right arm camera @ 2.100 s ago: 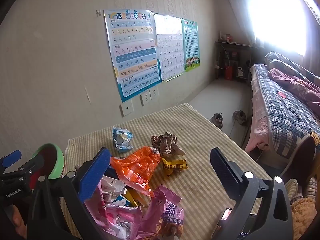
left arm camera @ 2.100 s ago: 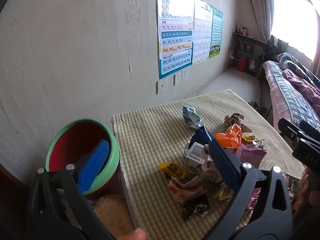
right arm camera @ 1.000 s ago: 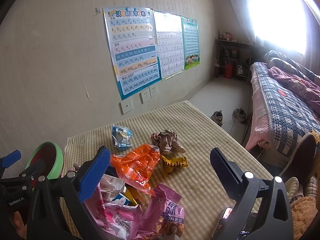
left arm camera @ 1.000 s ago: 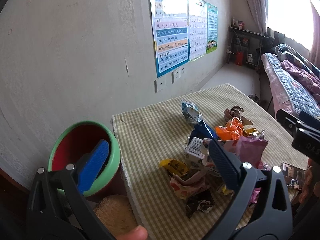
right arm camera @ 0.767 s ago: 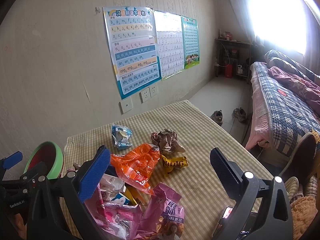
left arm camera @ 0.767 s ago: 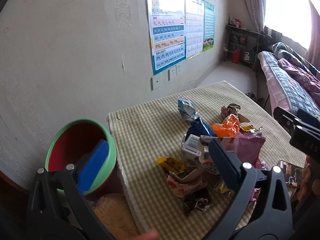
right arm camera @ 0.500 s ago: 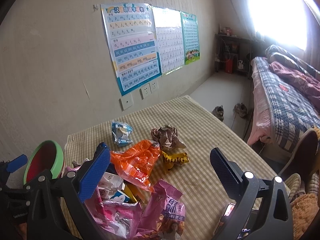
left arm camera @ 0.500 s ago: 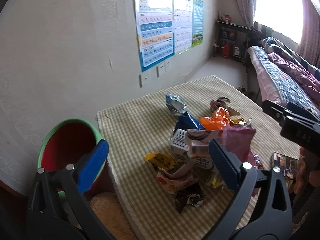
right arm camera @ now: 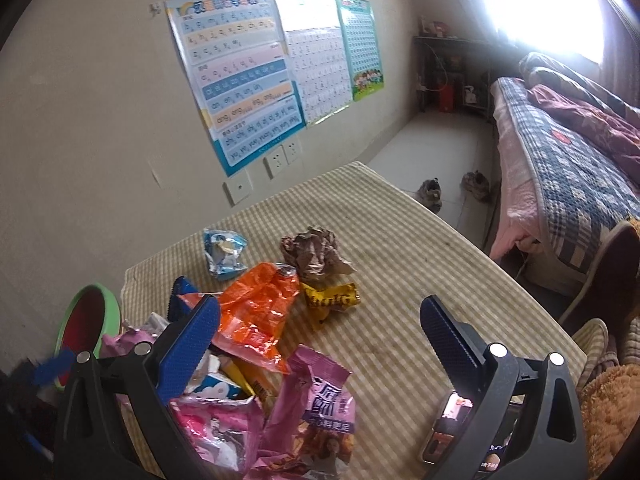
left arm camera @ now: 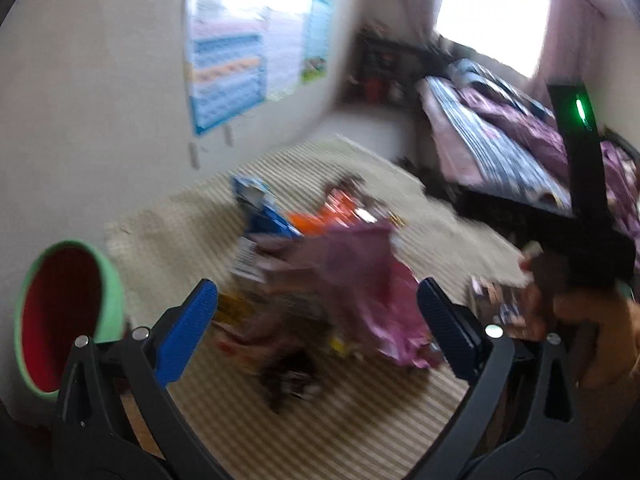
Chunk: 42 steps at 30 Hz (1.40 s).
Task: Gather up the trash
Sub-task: 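Lift the purple wrapper with the left gripper while the right gripper grasps the white wrapper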
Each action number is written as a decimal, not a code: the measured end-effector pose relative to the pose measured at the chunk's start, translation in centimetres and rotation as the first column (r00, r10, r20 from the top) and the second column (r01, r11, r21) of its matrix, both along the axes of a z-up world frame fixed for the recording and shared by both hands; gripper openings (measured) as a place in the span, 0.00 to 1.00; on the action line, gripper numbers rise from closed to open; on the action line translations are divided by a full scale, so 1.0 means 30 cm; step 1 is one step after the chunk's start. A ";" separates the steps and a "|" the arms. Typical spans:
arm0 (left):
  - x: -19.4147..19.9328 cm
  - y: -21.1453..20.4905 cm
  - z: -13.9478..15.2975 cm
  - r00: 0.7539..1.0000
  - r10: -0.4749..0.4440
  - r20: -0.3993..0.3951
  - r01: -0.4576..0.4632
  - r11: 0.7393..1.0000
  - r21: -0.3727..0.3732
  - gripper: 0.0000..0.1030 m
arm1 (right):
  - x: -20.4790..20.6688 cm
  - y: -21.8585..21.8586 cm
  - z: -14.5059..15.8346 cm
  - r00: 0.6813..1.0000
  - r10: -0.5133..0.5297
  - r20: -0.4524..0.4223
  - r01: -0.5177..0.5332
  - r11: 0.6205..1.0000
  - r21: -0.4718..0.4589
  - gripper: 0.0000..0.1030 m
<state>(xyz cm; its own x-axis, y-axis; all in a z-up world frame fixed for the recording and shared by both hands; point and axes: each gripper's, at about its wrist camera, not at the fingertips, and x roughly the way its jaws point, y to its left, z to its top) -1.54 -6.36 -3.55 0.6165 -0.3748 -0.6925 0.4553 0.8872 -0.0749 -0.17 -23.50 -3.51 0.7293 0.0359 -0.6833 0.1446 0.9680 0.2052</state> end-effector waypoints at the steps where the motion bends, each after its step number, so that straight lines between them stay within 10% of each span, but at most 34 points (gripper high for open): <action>1: 0.005 -0.031 -0.023 0.999 -0.029 -0.020 0.029 0.999 0.019 0.95 | 0.002 -0.008 -0.003 1.000 -0.006 -0.009 0.006 1.000 0.003 0.93; 4: 0.031 -0.104 -0.092 0.993 -0.084 -0.079 0.088 0.994 0.061 0.91 | 0.008 -0.025 -0.012 1.000 -0.010 -0.027 0.011 1.000 0.019 0.93; 12: 0.113 -0.113 -0.174 0.975 -0.052 -0.215 0.061 0.997 0.037 0.30 | 0.028 -0.046 -0.066 0.994 0.008 -0.110 0.002 0.996 0.088 0.93; 24: 0.071 0.052 0.001 0.996 0.003 -0.089 -0.007 0.999 -0.036 0.27 | 0.041 -0.066 -0.136 0.983 0.029 -0.181 0.010 0.977 0.212 0.92; 34: 0.110 0.247 0.018 0.978 0.173 -0.120 -0.182 0.981 -0.069 0.27 | 0.067 0.077 -0.107 0.972 0.195 -0.131 -0.186 0.980 0.077 0.88; 42: 0.130 0.273 -0.011 0.969 0.193 -0.155 -0.206 0.975 -0.077 0.27 | 0.103 0.094 -0.160 0.969 0.205 -0.135 -0.181 0.968 0.172 0.88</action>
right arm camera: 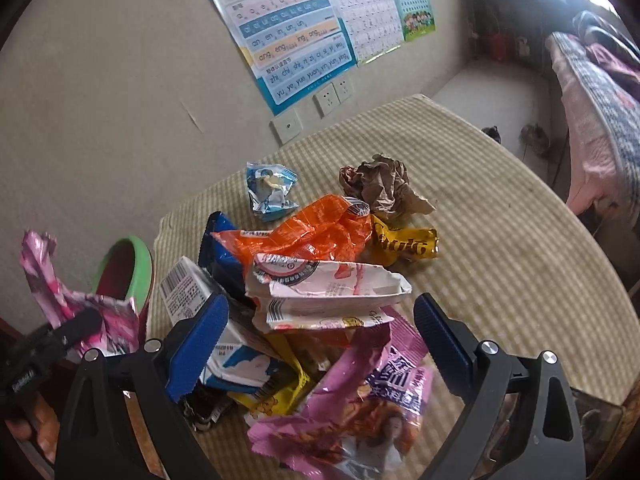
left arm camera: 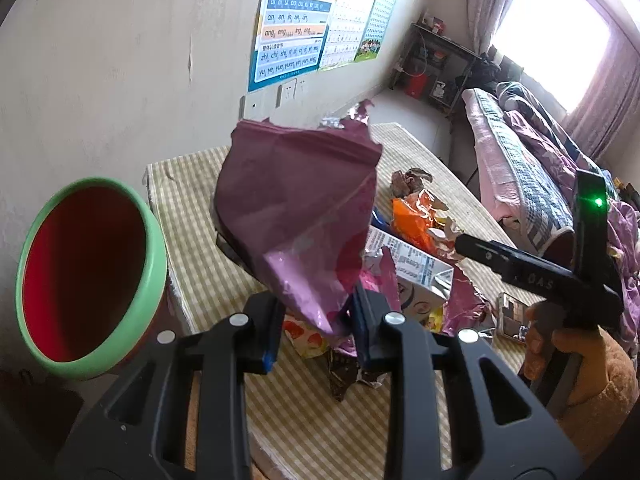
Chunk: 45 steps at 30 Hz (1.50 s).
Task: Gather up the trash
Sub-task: 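Lift the purple wrapper with the left gripper while the right gripper grasps the white wrapper, then carry both wrappers over the red bucket and open both grippers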
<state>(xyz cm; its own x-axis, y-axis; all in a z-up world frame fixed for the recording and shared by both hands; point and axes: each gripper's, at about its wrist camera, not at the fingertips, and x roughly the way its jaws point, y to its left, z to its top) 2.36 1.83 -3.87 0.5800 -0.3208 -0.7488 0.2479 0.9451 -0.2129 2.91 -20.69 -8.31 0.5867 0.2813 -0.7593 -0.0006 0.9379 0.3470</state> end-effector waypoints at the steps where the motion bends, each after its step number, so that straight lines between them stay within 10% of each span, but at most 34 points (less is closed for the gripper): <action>1: 0.001 0.003 -0.004 1.000 -0.002 -0.002 0.002 1.000 -0.002 0.27 | 0.007 0.002 -0.003 1.000 0.002 0.000 -0.002 1.000 0.014 0.88; 12: 0.015 0.049 -0.033 0.999 0.026 -0.027 -0.027 1.000 -0.016 0.27 | 0.014 0.018 -0.046 0.997 0.060 -0.040 -0.056 0.995 0.086 0.36; 35: 0.045 0.189 -0.007 0.992 0.129 0.010 -0.129 0.991 -0.032 0.27 | -0.062 -0.036 0.188 0.983 -0.046 0.178 0.040 0.998 0.042 0.30; 45: 0.052 0.425 0.001 0.963 0.266 0.044 -0.266 0.964 0.009 0.27 | -0.053 0.159 0.386 0.960 0.068 0.273 -0.097 0.991 0.097 0.31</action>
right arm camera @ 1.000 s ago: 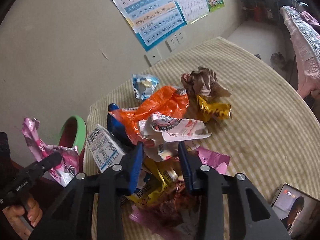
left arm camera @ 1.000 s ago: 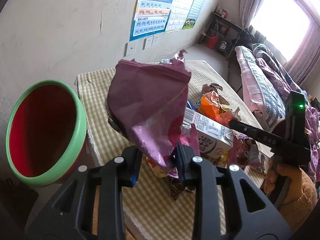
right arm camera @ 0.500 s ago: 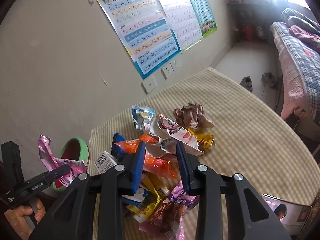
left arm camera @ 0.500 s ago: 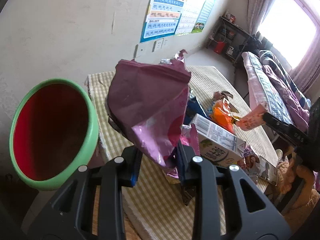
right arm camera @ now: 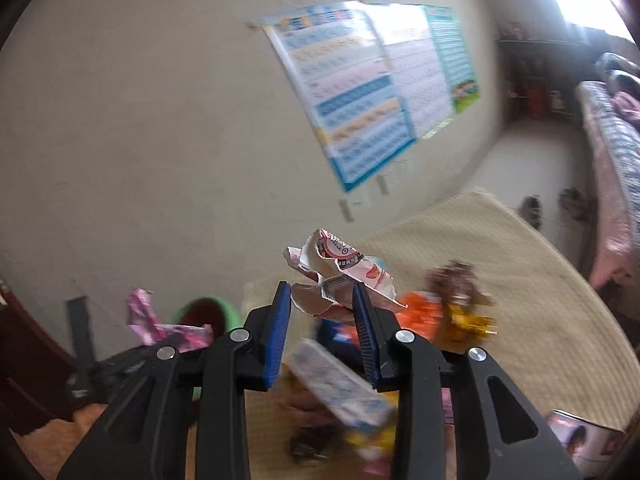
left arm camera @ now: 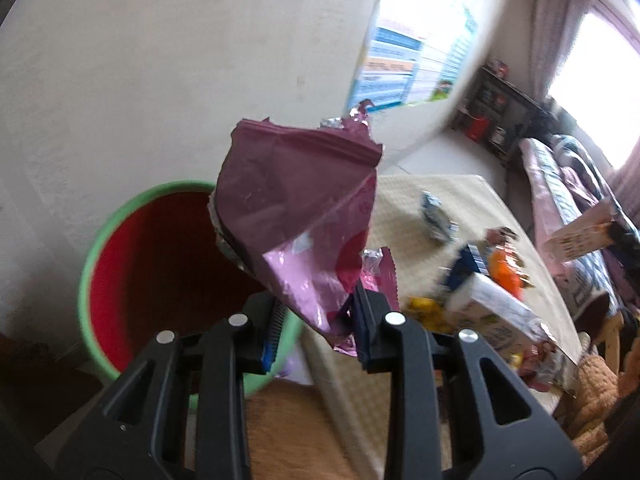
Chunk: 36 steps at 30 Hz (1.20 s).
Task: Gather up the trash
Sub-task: 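Carry both wrappers over the red bucket and open both grippers, then return both grippers to the table while the right gripper grasps the pink wrapper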
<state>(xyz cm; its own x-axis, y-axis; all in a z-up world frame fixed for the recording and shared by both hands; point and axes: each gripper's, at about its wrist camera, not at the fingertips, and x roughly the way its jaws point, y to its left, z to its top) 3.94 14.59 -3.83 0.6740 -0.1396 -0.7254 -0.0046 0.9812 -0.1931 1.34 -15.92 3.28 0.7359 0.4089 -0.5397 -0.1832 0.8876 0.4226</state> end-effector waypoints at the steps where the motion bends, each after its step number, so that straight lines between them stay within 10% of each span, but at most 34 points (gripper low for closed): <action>1: 0.002 0.027 0.000 1.000 0.021 -0.001 -0.021 1.000 0.008 0.27 | 0.015 0.041 0.007 1.000 0.028 0.002 -0.028 1.000 0.012 0.31; 20: 0.014 0.346 -0.151 0.976 0.201 -0.084 -0.190 0.974 0.124 0.27 | 0.255 0.734 -0.098 0.894 0.430 -0.127 -0.381 0.878 0.290 0.31; 25: 0.008 0.377 -0.177 0.964 0.253 -0.079 -0.241 0.961 0.132 0.62 | 0.267 0.774 -0.170 0.886 0.416 -0.204 -0.358 0.894 0.269 0.44; 36: 0.086 0.378 -0.181 0.962 0.194 -0.192 -0.155 0.967 0.201 0.65 | 0.299 0.765 -0.200 0.942 0.196 -0.274 -0.173 0.979 0.105 0.53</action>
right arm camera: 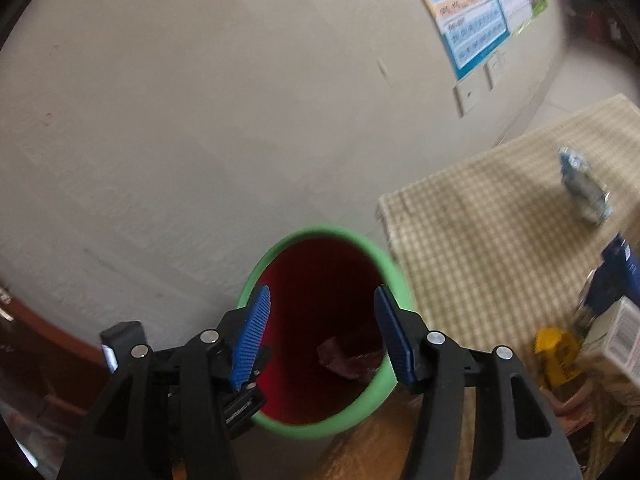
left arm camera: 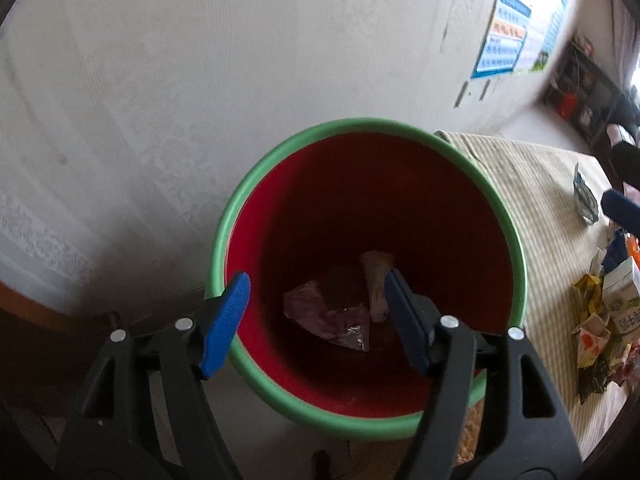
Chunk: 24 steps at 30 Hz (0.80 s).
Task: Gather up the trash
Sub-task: 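Return both grippers to the table while the right gripper grasps the pink wrapper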
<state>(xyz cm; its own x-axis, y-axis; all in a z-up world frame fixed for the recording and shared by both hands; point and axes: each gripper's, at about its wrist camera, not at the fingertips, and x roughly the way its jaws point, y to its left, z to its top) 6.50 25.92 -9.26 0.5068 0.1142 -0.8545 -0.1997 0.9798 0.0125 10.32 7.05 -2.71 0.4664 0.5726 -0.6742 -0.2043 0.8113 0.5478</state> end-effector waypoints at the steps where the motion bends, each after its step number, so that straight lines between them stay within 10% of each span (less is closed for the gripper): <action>1: 0.018 0.003 0.010 1.000 -0.003 -0.007 0.003 1.000 -0.002 0.66 | 0.009 0.008 0.013 1.000 -0.005 0.014 0.006 1.000 -0.020 0.53; 24: 0.053 -0.082 0.105 0.998 -0.037 0.057 0.038 0.999 -0.025 0.67 | 0.004 -0.168 0.099 0.987 -0.140 0.076 0.143 0.989 -0.038 0.60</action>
